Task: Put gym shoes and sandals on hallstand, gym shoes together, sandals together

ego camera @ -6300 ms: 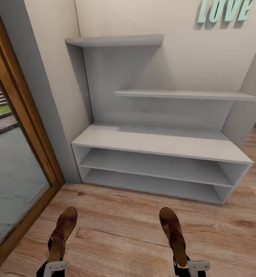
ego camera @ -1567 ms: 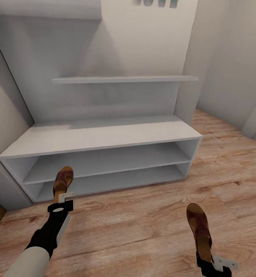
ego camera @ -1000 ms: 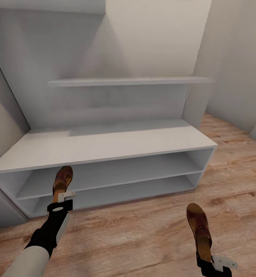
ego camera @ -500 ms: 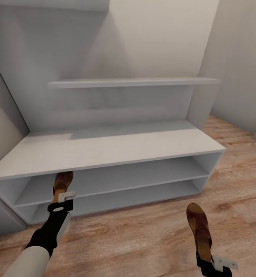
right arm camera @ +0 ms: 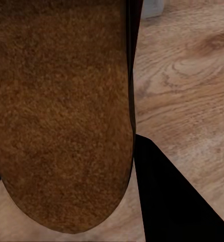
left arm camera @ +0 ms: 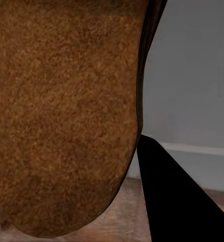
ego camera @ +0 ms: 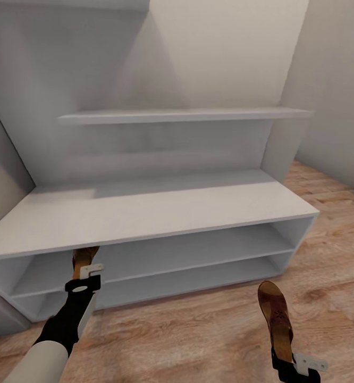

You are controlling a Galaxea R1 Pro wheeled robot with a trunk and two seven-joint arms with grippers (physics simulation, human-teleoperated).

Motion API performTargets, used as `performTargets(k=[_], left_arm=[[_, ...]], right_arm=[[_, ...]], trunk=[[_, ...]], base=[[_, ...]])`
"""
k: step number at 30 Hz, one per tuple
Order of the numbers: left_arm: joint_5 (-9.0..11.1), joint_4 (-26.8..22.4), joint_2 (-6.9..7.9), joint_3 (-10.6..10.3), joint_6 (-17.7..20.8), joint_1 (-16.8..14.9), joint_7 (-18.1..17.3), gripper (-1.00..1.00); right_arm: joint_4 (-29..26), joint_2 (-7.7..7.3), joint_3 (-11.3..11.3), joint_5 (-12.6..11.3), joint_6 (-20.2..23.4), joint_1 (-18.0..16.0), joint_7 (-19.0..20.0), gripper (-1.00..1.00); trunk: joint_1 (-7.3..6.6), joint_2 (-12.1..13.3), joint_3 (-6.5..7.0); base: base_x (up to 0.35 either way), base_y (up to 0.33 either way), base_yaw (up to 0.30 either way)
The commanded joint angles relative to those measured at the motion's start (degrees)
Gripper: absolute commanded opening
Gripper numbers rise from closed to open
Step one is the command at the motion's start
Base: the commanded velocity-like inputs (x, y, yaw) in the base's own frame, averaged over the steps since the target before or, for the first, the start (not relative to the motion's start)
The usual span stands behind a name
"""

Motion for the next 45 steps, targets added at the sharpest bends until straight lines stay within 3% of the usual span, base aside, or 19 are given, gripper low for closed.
performTargets(k=[1,19,43,44,45], left_arm=[[-0.23,-0.11,0.01,-0.03,0.41,-0.02,0.07,-1.00],[-0.30,-0.10,0.12,-0.01,0.46,-0.04,0.23,-1.00],[-0.31,-0.10,0.21,0.06,0.41,0.09,0.26,-1.00],[-0.32,-0.12,0.21,0.06,0.41,0.07,0.26,1.00],[-0.32,-0.16,0.24,0.06,0.41,0.01,0.26,1.00]], right_arm=[[0.04,0.01,-0.05,0.05,-0.15,-0.03,-0.06,-1.00],[0.05,0.01,-0.05,0.05,-0.13,-0.03,-0.07,-1.00],[0.05,0.01,-0.05,0.05,-0.08,-0.03,-0.06,-1.00],[0.05,0.01,-0.05,0.05,-0.08,-0.03,-0.07,-1.00],[0.05,0.01,-0.05,0.05,-0.07,-0.03,-0.06,-1.00]], trunk=[[0.02,-0.02,-0.05],[0.02,-0.02,-0.05],[0.02,-0.02,-0.05],[0.02,-0.02,-0.05],[0.02,-0.02,-0.05]], base=[[0.294,0.037,0.000],[0.135,0.074,0.000],[0.030,0.016,0.000],[0.000,0.000,0.000],[0.000,0.000,0.000]])
